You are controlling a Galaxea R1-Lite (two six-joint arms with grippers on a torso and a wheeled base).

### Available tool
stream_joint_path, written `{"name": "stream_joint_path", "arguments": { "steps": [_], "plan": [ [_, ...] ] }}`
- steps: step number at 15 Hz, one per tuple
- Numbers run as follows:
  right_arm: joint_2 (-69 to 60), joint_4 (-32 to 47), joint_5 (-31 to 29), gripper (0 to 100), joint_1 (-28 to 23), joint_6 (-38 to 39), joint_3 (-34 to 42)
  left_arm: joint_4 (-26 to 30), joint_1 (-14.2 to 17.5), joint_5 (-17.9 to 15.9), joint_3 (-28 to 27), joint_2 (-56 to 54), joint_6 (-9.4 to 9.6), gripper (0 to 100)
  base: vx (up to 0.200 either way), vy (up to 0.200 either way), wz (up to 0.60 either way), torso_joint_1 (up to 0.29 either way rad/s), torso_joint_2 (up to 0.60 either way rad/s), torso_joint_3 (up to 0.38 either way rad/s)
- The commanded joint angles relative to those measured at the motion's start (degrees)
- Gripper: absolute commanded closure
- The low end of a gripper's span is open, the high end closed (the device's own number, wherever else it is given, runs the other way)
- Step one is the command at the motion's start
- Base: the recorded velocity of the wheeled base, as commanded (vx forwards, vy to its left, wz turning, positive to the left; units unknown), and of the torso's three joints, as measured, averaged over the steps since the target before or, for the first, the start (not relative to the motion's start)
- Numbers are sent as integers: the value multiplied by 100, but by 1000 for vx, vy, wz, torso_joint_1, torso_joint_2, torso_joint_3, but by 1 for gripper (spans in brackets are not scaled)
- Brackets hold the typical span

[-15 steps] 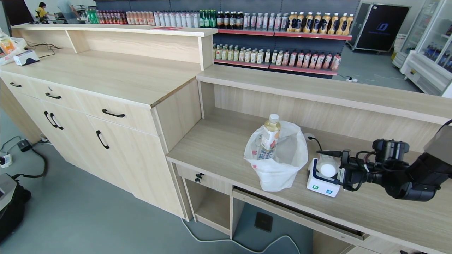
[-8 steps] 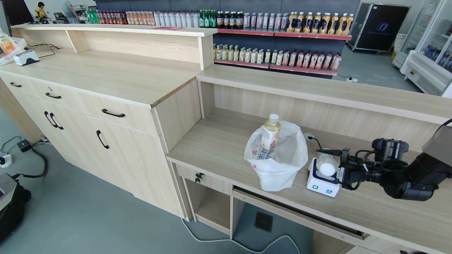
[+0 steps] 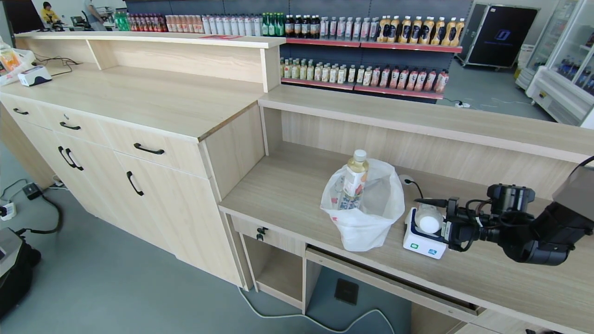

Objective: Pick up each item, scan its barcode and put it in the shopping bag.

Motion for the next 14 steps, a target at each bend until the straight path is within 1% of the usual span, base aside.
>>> {"name": "stream_joint_path", "arguments": {
  "steps": [1, 8, 9, 10, 11, 12, 13, 14],
  "plan": [
    [18, -4, 0, 100, 24, 15, -19, -1, 0, 0, 0, 0, 0, 0, 0, 0, 0, 0, 0, 0],
    [-35, 5, 0, 100, 32, 41, -37, -1, 0, 0, 0, 0, 0, 0, 0, 0, 0, 0, 0, 0],
    [-184, 5, 0, 100, 24, 243, -107, -1, 0, 0, 0, 0, 0, 0, 0, 0, 0, 0, 0, 0],
    [-518, 40, 0, 100, 32, 709, -107, -1, 0, 0, 0, 0, 0, 0, 0, 0, 0, 0, 0, 0],
    [-1151, 374, -35, 100, -3, 1482, 77, -1, 0, 0, 0, 0, 0, 0, 0, 0, 0, 0, 0, 0],
    [-1854, 822, -149, 100, -143, 2089, 367, -1, 0, 0, 0, 0, 0, 0, 0, 0, 0, 0, 0, 0],
    [-2558, 1359, -342, 100, -425, 2730, 605, -1, 0, 0, 0, 0, 0, 0, 0, 0, 0, 0, 0, 0],
    [-2874, 1605, -439, 100, -548, 3073, 684, -1, 0, 0, 0, 0, 0, 0, 0, 0, 0, 0, 0, 0]
  ]
}}
